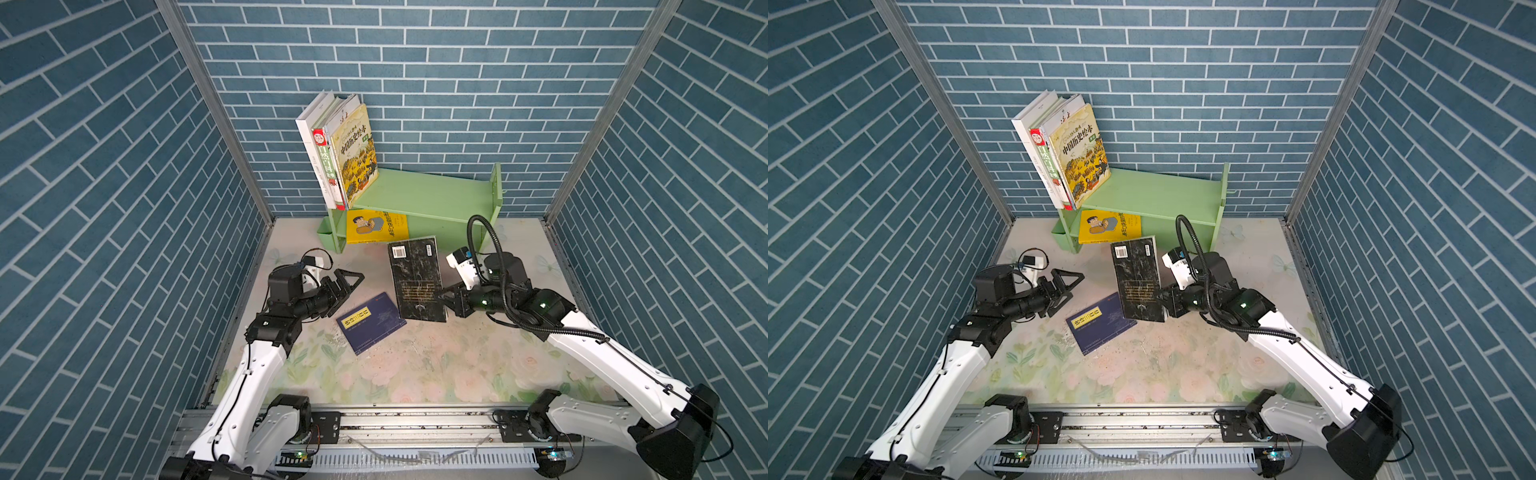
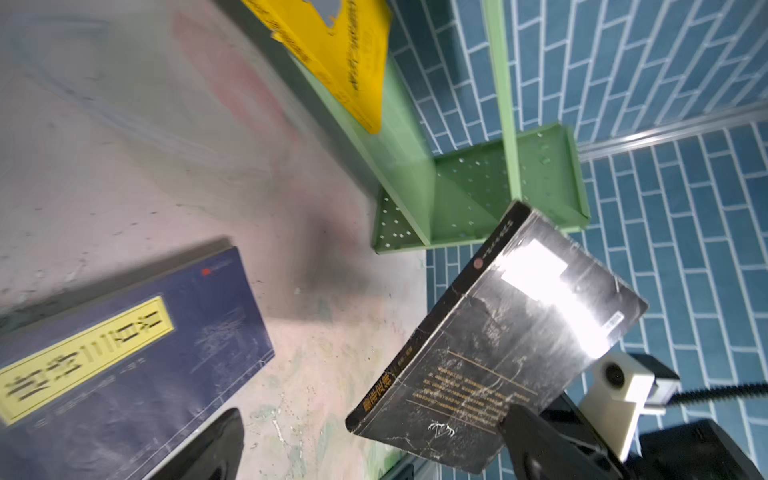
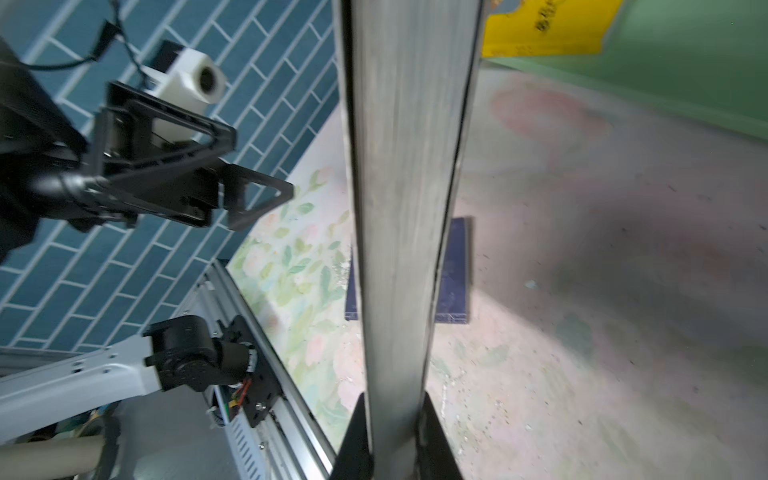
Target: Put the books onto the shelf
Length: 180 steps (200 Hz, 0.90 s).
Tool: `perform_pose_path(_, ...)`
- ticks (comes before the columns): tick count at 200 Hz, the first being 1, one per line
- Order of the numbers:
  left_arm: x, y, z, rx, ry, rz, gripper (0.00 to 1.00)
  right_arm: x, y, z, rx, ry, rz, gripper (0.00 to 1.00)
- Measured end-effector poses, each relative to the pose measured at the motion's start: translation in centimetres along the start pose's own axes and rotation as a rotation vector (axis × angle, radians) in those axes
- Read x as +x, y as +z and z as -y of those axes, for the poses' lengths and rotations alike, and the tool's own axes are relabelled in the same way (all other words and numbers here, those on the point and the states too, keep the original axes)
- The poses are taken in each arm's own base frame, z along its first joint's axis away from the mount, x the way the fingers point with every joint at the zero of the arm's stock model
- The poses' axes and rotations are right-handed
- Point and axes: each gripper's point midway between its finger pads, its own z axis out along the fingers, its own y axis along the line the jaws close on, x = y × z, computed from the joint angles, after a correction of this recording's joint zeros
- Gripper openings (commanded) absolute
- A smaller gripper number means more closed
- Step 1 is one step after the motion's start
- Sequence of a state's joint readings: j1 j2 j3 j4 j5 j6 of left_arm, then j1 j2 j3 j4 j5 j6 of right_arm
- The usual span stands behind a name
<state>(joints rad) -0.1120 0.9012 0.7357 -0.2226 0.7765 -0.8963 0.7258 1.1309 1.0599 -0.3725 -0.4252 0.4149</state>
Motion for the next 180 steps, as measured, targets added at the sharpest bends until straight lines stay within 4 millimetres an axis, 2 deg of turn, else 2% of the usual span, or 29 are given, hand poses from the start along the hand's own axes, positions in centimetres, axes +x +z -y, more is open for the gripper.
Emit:
perform_pose_path(37, 1.1, 0.0, 2.3, 0.122, 0.102, -0.073, 1.0, -2.5, 0.1, -3.7, -0.199, 0.067, 0.058, 0.0)
perform_pose_path(83, 3.2, 0.6, 5.8, 0.256, 0.256, -0.159, 0.99, -3.8, -0.1, -5.8, -0.333, 0.16, 0.075, 0.0)
perform_pose_path(94, 3.7, 1.0, 6.6, 0.283, 0.29, -0.181, 0.91, -4.1, 0.0, -6.1, -0.358, 0.18, 0.081, 0.0)
perform_pose_path(115, 4.2, 1.8, 7.6, 0.319, 0.335, -0.206, 0.65, -4.3, 0.4, -6.3, -0.392, 0.222, 0.083, 0.0)
perform_pose_path(134, 4.1, 2.2, 7.8, 0.329, 0.348, -0.211, 0.45, -3.7, 1.0, -5.8, -0.388, 0.263, 0.071, 0.0)
perform_pose_path(160, 4.0, 2.3, 7.5, 0.312, 0.365, -0.2, 0.28, -2.5, 1.8, -4.5, -0.351, 0.301, 0.057, 0.0)
perform_pose_path(180, 4.1, 2.3, 7.1, 0.295, 0.373, -0.197, 0.2, -1.9, 2.2, -3.7, -0.326, 0.32, 0.056, 0.0)
